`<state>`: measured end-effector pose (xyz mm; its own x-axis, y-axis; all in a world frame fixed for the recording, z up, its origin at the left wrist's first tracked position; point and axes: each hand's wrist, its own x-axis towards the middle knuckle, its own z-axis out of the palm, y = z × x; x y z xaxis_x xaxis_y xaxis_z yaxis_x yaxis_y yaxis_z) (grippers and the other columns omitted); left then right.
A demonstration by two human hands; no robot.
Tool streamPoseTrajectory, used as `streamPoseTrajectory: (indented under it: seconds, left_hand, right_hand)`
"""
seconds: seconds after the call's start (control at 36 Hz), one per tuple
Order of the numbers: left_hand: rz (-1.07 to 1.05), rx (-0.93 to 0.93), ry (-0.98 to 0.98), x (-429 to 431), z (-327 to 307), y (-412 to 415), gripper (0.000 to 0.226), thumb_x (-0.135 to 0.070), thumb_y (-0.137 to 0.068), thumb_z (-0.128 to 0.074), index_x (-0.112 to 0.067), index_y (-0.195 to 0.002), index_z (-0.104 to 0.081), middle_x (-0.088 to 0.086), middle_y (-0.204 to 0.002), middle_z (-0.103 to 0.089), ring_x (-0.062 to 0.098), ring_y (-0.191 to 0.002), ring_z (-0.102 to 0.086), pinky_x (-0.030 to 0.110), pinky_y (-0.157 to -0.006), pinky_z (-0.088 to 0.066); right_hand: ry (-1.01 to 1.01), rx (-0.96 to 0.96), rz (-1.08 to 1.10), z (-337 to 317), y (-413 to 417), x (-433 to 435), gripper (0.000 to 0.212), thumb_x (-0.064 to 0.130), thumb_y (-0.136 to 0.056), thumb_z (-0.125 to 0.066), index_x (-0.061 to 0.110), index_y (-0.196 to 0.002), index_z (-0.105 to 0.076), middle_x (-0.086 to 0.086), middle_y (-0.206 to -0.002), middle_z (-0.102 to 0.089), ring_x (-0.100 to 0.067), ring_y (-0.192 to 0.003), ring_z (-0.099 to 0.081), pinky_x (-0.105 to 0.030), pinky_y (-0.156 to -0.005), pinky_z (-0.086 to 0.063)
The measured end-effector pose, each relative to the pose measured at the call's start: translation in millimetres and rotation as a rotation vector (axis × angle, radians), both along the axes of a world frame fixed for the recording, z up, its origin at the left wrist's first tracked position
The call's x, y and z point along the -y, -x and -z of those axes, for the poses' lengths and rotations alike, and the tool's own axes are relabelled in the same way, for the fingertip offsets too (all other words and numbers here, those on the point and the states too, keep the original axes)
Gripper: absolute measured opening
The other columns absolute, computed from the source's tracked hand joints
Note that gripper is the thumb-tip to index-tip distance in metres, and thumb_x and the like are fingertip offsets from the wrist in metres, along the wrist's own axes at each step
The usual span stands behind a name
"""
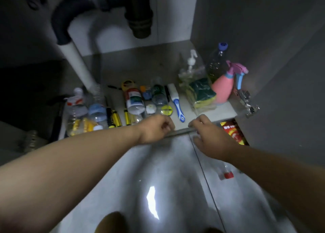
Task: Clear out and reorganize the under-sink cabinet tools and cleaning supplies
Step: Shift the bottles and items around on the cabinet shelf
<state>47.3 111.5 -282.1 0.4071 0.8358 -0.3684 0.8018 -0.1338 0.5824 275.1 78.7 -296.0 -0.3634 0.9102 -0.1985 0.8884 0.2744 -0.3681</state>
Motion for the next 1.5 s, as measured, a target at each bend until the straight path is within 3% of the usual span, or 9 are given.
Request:
streamPoseTrajectory:
  seconds: [0.17,0.36,0.53,0.72,0.92,1.19,1.28,1.39,1.5]
  left_hand:
    - [-0.431,0.0,-0.256,-14.3,18.1,60.2,0.024,-0.013,-0.093,-0.058,-0.021,-0.114,-0.065,0.008,-0.116,-0.062,0.029,-0.103,-0.063,0.038,-0.091,-0.053]
    - [-0.769,-0.037,-0.233,-48.4,40.1,76.5,0.067,-0.039,-0.084,-0.073,-0.018,-0.141,-0.046,0.017,-0.136,-0.048,0.038,-0.124,-0.051,0.042,-0.103,-0.045]
    - [-0.769,-0.028,-0.174,-65.4,53.2,75.5,0.086,-0.052,-0.078,-0.078,-0.018,-0.146,-0.038,0.017,-0.135,-0.052,0.036,-0.122,-0.054,0.041,-0.098,-0.05]
    - [-0.781,-0.034,-0.141,-67.6,63.2,72.6,0.081,-0.045,-0.08,-0.077,-0.02,-0.145,-0.036,0.014,-0.134,-0.057,0.036,-0.122,-0.058,0.041,-0.097,-0.051]
    - [-0.839,0.059,-0.119,-68.8,55.9,78.8,0.084,-0.038,-0.073,-0.088,-0.015,-0.139,-0.042,0.012,-0.133,-0.062,0.036,-0.121,-0.06,0.042,-0.099,-0.051]
    - [-0.97,0.29,-0.287,-38.3,43.4,64.9,0.057,-0.024,-0.08,-0.082,-0.018,-0.13,-0.057,0.006,-0.124,-0.068,0.027,-0.112,-0.065,0.034,-0.097,-0.052]
    - [-0.892,0.424,-0.358,-14.0,31.8,48.7,0.051,-0.014,-0.081,-0.08,-0.024,-0.123,-0.055,-0.004,-0.114,-0.066,0.017,-0.104,-0.064,0.012,-0.081,-0.049]
    - [-0.69,0.45,-0.302,21.4,29.0,21.7,0.064,-0.014,-0.085,-0.078,-0.029,-0.137,-0.044,-0.002,-0.124,-0.062,0.019,-0.107,-0.064,0.041,-0.092,-0.057]
    - [-0.518,0.517,-0.17,53.6,39.7,-2.3,0.068,-0.013,-0.088,-0.075,-0.04,-0.139,-0.038,-0.006,-0.123,-0.061,0.007,-0.105,-0.065,0.034,-0.089,-0.059]
  right_hand:
    - [0.064,-0.081,0.139,-1.5,67.8,-43.3,0.047,0.032,-0.09,-0.06,0.019,-0.133,-0.047,-0.01,-0.128,-0.043,-0.029,-0.103,-0.058,-0.037,-0.092,-0.048]
    - [0.023,-0.108,0.351,18.0,117.0,-89.3,0.068,0.052,-0.084,-0.065,0.014,-0.135,-0.041,-0.016,-0.131,-0.049,-0.036,-0.119,-0.052,-0.04,-0.093,-0.048]
    - [-0.013,-0.059,0.489,29.4,135.4,-113.2,0.085,0.057,-0.077,-0.069,0.012,-0.14,-0.035,-0.018,-0.131,-0.053,-0.038,-0.12,-0.053,-0.043,-0.093,-0.051]
    - [-0.04,-0.099,0.517,33.7,133.4,-111.8,0.068,0.044,-0.085,-0.068,0.008,-0.133,-0.038,-0.019,-0.129,-0.055,-0.039,-0.119,-0.054,-0.041,-0.09,-0.048]
    - [-0.031,-0.344,0.485,25.1,90.9,-77.1,0.059,0.041,-0.085,-0.073,0.014,-0.127,-0.042,-0.008,-0.126,-0.06,-0.028,-0.112,-0.059,-0.036,-0.092,-0.049]
    - [0.099,-0.361,0.344,25.6,21.2,9.6,0.068,0.058,-0.076,-0.068,0.034,-0.132,-0.039,0.019,-0.107,-0.059,-0.001,-0.084,-0.064,-0.026,-0.067,-0.052]
    - [0.138,-0.249,0.296,36.6,5.1,35.8,0.059,0.055,-0.077,-0.07,0.035,-0.125,-0.043,0.017,-0.104,-0.055,-0.003,-0.082,-0.059,-0.025,-0.065,-0.05]
    - [0.193,-0.149,0.246,56.5,-7.6,61.8,0.057,0.05,-0.079,-0.071,0.031,-0.124,-0.041,0.011,-0.108,-0.053,-0.002,-0.083,-0.055,-0.021,-0.066,-0.041]
    - [0.259,-0.057,0.302,73.0,-14.8,74.8,0.055,0.04,-0.078,-0.074,0.025,-0.12,-0.04,0.003,-0.11,-0.056,-0.013,-0.091,-0.061,-0.03,-0.079,-0.053]
